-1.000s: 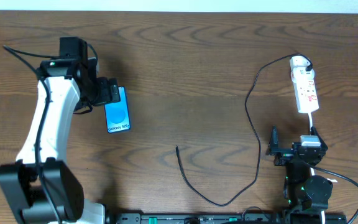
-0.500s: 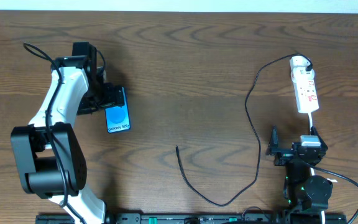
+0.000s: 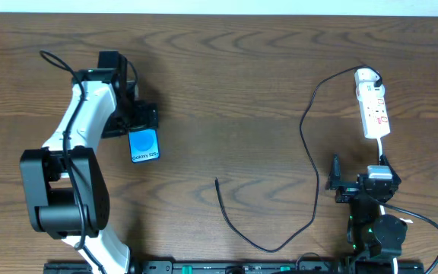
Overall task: Plug charger to phone and switch on socket
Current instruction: 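Lower the open left gripper down around the phone's top edge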
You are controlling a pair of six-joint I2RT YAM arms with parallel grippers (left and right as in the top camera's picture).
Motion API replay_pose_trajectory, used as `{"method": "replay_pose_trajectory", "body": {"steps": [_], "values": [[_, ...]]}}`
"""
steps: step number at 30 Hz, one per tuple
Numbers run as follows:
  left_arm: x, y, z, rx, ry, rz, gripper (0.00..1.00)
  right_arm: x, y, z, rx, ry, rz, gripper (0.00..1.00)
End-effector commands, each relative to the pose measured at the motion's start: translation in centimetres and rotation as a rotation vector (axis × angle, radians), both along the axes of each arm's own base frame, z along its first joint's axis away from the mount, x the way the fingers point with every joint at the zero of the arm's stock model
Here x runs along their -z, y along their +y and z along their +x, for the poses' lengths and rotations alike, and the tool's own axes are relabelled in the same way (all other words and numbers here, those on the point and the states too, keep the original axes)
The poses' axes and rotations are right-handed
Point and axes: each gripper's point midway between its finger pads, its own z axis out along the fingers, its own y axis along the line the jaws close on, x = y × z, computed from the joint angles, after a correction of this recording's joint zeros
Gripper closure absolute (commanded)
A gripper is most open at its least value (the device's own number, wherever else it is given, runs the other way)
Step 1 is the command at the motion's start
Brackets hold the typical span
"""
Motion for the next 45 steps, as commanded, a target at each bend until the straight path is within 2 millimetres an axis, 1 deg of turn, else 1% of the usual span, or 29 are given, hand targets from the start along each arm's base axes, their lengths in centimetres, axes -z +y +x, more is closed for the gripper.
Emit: {"method": "replay_pose_trajectory", "body": {"steps": [1,3,7,14,25,29,36,43,45], "values": [[0.0,-0.4,0.5,0.014,-0.005,0.018,0.02,0.1,0.1,0.0,-0.003,0.001,-0.013,0.01],[0.0,0.1,0.5,0.014,-0.005,0.045,0.02,0.0,0.1,0.0,-0.003,0.001,-0.013,0.01],[0.1,0.1,0.3,0.011,0.0,0.046,0.02,0.0,0.1,0.0,-0.003,0.001,-0.013,0.01],[1.1,0.1,0.3,-0.046,-0.006,0.043,0.02,0.0,0.1,0.0,-0.003,0.001,-0.013,0.01],[1.1,0.1,0.4,-0.046,-0.012,0.044,0.02,0.1,0.1,0.0,-0.003,0.004,-0.013,0.01],[1.7,0.2,0.4,-0.045,0.002,0.049,0.02,0.1,0.1,0.0,-0.003,0.004,-0.013,0.01],[3.6,0.3,0.4,-0.044,0.037,0.056,0.02,0.1,0.1,0.0,-0.003,0.004,-0.013,0.01],[3.7,0.3,0.8,-0.045,0.022,0.057,0.02,0.1,0.1,0.0,-0.003,0.004,-0.013,0.01],[3.7,0.7,0.9,-0.046,0.02,0.08,0.02,0.1,0.1,0.0,-0.003,0.004,-0.013,0.01]]}}
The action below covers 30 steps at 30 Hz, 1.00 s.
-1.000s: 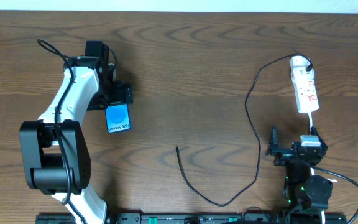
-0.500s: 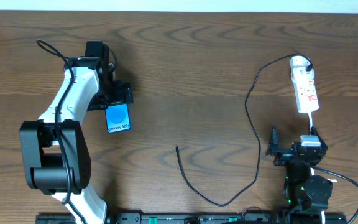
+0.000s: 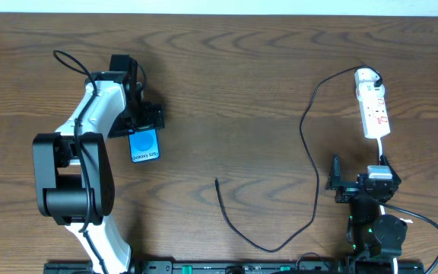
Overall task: Plug charger to phone and switch on socket
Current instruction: 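Lower the open left gripper down around the phone's top edge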
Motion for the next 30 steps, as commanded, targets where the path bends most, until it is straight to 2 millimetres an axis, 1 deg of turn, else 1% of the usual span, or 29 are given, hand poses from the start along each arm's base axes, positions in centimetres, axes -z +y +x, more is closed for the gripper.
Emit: {"method": "replay_pose_trajectory", "body": {"steps": [1,3,15,25,30], "values": [[0.5,1.3,-0.5,-0.014,0.017,0.069,0.02,0.1,0.1,0.0,-0.003,0.004,-0.013,0.01],[0.6,1.6,-0.6,-0.015,0.022,0.09,0.02,0.1,0.1,0.0,-0.003,0.004,-0.013,0.01],[2.3,1.4,-1.1,-0.012,0.07,0.078,0.01,0.1,0.1,0.0,-0.003,0.004,-0.013,0.01],[2.3,1.4,-1.1,-0.012,0.071,0.078,0.01,0.1,0.1,0.0,-0.003,0.004,-0.013,0.01],[2.3,0.5,-1.1,-0.003,0.07,0.026,0.01,0.1,0.1,0.0,-0.003,0.004,-0.013,0.01]]}}
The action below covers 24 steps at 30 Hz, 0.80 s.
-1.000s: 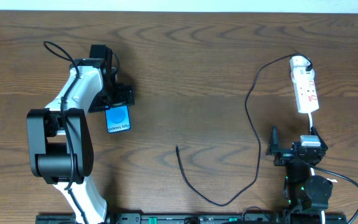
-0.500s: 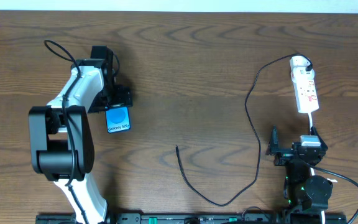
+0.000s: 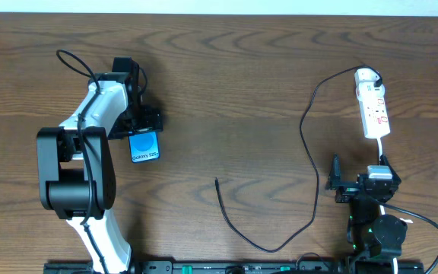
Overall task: Plug charger to phone and switch on socket
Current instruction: 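Lower the open left gripper down around the phone's top edge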
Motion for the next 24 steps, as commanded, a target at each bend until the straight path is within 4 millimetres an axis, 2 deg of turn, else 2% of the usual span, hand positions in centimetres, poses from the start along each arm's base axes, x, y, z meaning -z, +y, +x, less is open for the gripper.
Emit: {"method": "replay_pose_trajectory", "body": {"steps": [1,24], "values": [[0.81,-0.52,-0.78,-0.003,0.031,-0.034,0.01,0.12,0.09,-0.01,-0.003,0.004,-0.013,0.01],[0.81,-0.52,-0.22,-0.002,0.008,-0.034,0.01,0.12,0.09,-0.01,-0.003,0.004,-0.013,0.01]]}}
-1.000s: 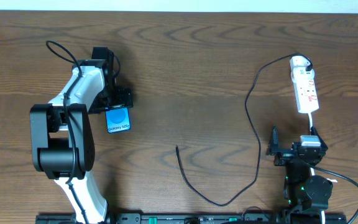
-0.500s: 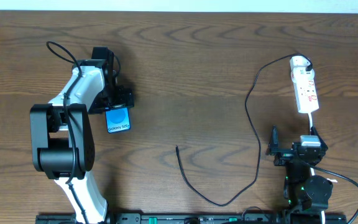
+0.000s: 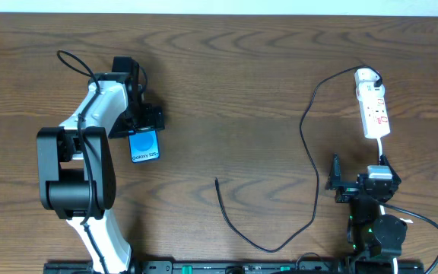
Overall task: Plug charger to phone and switch on socket
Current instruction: 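Lower the open left gripper down around the phone's top edge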
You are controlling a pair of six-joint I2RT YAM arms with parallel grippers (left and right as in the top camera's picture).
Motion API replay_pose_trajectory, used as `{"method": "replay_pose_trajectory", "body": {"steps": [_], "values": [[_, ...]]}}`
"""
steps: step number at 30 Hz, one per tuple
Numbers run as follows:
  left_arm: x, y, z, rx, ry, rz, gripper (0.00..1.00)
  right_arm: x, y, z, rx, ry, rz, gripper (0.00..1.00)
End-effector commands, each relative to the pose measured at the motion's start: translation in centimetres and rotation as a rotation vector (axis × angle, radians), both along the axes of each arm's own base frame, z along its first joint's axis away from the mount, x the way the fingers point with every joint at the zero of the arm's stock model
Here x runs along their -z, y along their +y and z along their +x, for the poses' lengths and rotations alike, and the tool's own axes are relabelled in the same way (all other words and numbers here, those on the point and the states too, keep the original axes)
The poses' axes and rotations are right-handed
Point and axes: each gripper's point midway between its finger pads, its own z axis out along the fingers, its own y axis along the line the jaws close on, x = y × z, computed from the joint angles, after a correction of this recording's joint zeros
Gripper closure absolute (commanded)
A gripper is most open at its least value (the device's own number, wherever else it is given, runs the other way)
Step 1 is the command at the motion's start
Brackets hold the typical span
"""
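Note:
The phone (image 3: 144, 145), its screen a blue disc, lies flat at the left of the table. My left gripper (image 3: 144, 120) sits over the phone's far end with its fingers straddling it. The wrist hides whether they press on it. The white socket strip (image 3: 373, 108) lies at the far right. From its far end a black charger cable (image 3: 308, 152) loops down across the table. The cable's free plug end (image 3: 217, 182) lies at mid-table, well away from the phone. My right gripper (image 3: 335, 173) is parked near the front right, its fingers together and empty.
The right arm's base (image 3: 379, 232) and its grey cable stand at the front right, just below the socket strip's lead. The left arm's dark shoulder (image 3: 71, 175) takes up the front left. The wooden table (image 3: 226, 84) extends between them.
At first my left gripper was at the phone's far end with the arm's elbow low and to the left. Then the arm stood more upright and the gripper sat slightly further right. It then shifted back a little and stayed. The phone, cable, socket strip and right arm have not moved.

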Motion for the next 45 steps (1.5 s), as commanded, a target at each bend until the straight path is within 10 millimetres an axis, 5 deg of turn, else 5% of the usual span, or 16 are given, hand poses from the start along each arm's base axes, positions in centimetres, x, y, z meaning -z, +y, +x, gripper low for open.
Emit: {"method": "replay_pose_trajectory", "body": {"steps": [1,45], "values": [[0.8,0.0,-0.7,-0.003,0.027,-0.001,0.01,0.1,0.1,0.0,-0.003,0.004,-0.013,0.01],[2.1,0.0,-0.8,0.0,0.004,-0.001,0.01,0.1,0.1,0.0,-0.003,0.004,-0.013,0.01]]}}
